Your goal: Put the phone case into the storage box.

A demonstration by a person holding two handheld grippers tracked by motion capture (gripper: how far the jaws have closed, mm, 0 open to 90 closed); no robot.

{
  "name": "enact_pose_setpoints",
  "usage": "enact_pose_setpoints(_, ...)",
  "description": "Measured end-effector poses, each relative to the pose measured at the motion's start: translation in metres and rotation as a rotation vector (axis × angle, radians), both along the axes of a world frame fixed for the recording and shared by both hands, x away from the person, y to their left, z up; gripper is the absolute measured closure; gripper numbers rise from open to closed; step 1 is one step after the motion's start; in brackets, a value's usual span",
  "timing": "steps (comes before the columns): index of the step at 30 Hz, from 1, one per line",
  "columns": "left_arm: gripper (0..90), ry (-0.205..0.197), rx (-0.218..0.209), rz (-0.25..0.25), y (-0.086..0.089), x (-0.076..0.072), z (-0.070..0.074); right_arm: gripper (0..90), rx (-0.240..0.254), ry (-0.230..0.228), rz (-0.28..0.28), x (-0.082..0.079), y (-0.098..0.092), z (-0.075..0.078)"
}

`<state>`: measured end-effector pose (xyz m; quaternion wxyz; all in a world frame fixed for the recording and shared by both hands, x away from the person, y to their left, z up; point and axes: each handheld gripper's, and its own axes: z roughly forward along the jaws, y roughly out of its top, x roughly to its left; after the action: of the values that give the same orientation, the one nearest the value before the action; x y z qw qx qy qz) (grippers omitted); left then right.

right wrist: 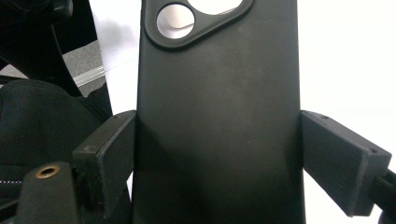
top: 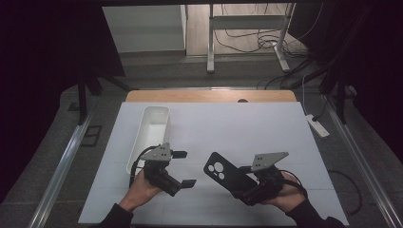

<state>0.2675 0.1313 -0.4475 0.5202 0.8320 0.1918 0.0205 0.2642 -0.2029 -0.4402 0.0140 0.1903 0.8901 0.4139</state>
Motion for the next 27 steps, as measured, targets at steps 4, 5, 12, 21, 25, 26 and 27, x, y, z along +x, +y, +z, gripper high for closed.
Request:
enact_pose_setpoints(4,0.0,0.003,0.005,-0.011,-0.003,0.002,-0.001,15.2,0.009,0.004,0.014,0.0,0.003,0.0)
enact_pose_setpoints(5,0.0,0.005,0.002,-0.014,-0.004,0.003,-0.001,15.2,0.015,0.009,0.022,0.0,0.004,0.001)
enact_pose_setpoints(12,0.0,0.0,-0.003,-0.057,-0.009,0.006,0.0,15.2,0.027,0.014,0.058,-0.001,0.011,0.001)
enact_pose_setpoints(21,0.0,0.003,-0.02,-0.11,-0.015,0.009,-0.001,15.1,0.041,0.022,0.103,0.0,0.019,0.002)
enact_pose_setpoints(25,0.0,0.006,-0.026,-0.135,-0.018,0.01,-0.001,15.1,0.047,0.022,0.111,0.0,0.021,0.002)
enact_pose_setpoints(26,0.0,0.006,-0.027,-0.14,-0.018,0.01,-0.001,15.1,0.051,0.022,0.12,0.0,0.021,0.002)
enact_pose_setpoints(27,0.0,0.004,-0.029,-0.145,-0.019,0.01,-0.001,15.1,0.052,0.023,0.122,0.0,0.022,0.003)
